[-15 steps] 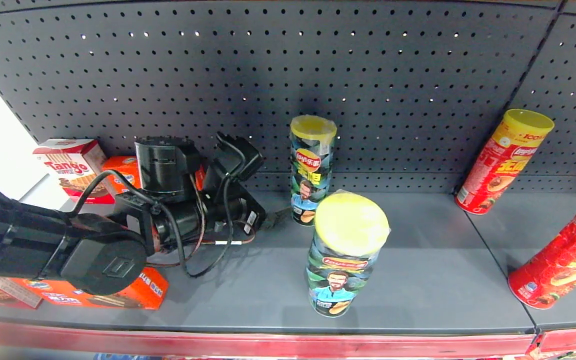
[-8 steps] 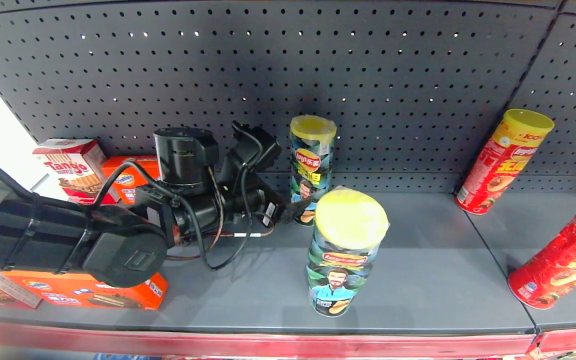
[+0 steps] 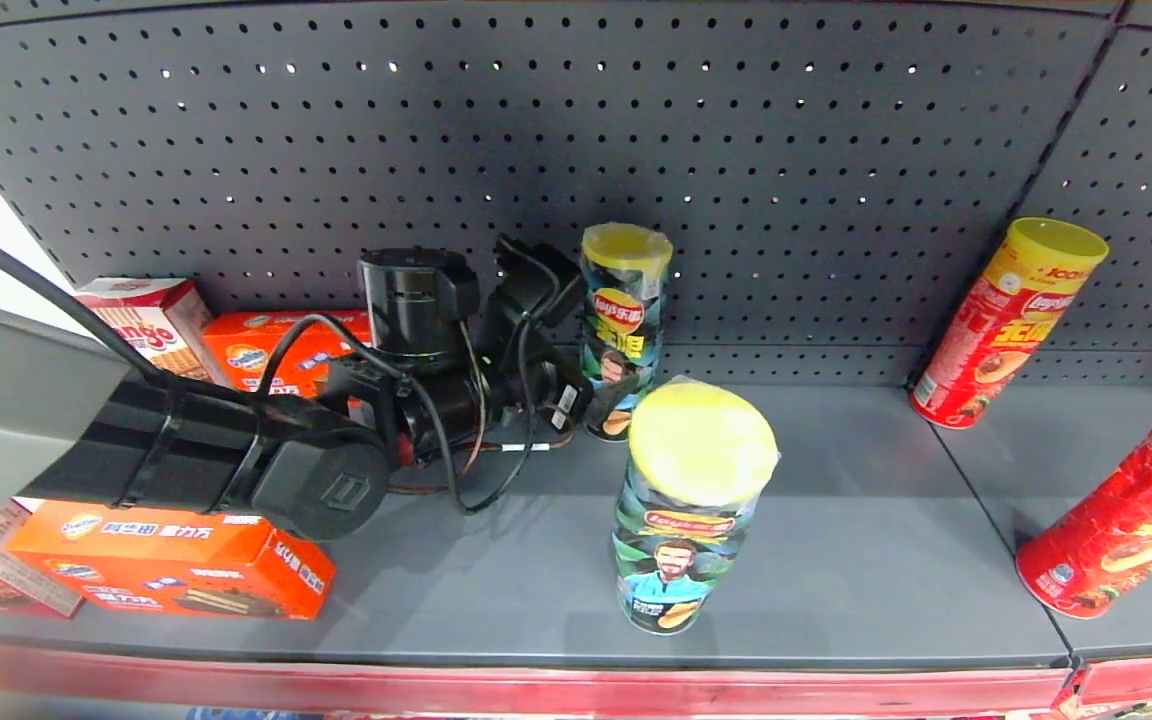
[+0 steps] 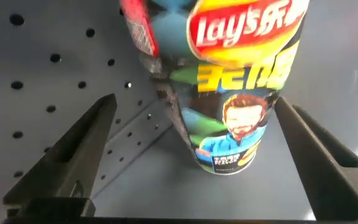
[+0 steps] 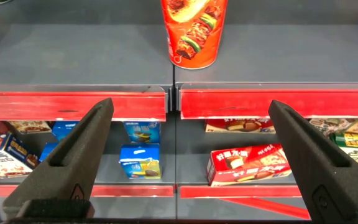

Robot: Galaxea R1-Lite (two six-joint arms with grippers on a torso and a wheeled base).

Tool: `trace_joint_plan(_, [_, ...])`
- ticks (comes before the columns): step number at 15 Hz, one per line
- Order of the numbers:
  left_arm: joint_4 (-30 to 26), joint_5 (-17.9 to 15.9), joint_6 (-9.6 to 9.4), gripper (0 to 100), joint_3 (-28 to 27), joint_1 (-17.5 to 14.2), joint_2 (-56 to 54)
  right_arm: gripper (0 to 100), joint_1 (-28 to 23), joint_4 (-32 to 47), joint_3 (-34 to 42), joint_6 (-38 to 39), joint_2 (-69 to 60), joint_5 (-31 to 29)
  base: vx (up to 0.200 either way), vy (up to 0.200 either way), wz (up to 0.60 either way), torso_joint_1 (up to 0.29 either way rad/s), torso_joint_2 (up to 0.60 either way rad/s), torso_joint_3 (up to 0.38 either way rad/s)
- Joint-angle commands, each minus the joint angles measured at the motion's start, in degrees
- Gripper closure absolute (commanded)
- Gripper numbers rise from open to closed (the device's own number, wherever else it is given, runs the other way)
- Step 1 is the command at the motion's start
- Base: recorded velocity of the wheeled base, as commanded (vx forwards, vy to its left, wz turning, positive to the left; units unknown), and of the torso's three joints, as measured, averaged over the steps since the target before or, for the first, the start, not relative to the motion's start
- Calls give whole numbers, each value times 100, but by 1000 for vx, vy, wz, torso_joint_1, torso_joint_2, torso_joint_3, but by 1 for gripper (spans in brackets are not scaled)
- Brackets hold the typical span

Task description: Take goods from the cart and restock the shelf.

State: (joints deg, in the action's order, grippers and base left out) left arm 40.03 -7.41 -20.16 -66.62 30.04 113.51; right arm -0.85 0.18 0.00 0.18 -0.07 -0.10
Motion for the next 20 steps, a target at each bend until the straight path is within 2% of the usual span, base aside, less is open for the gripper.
trace_joint_plan(1, [4,3,-5,0,9,2,58,0,-3,-1,0,-1,7,1,0,0,0,0,0,0])
trace_joint_plan(7, [4,29,-23,0,431,-86,-399,0,-3,-1,0,-1,7,1,0,0,0,0,0,0])
trace_joint_plan(8, [4,126,-155,0,431,-156,-399,0,-3,-1,0,-1,7,1,0,0,0,0,0,0])
trace_joint_plan(10, [4,135,-234,0,360,-165,-382,0,-3,-1,0,-1,7,1,0,0,0,0,0,0])
trace_joint_plan(15, [-13,249,-234,0,88,-33,-180,0,-3,-1,0,-1,7,1,0,0,0,0,0,0])
trace_joint_plan(20, [-13,363,-234,0,62,108,-83,0,-3,-1,0,-1,7,1,0,0,0,0,0,0])
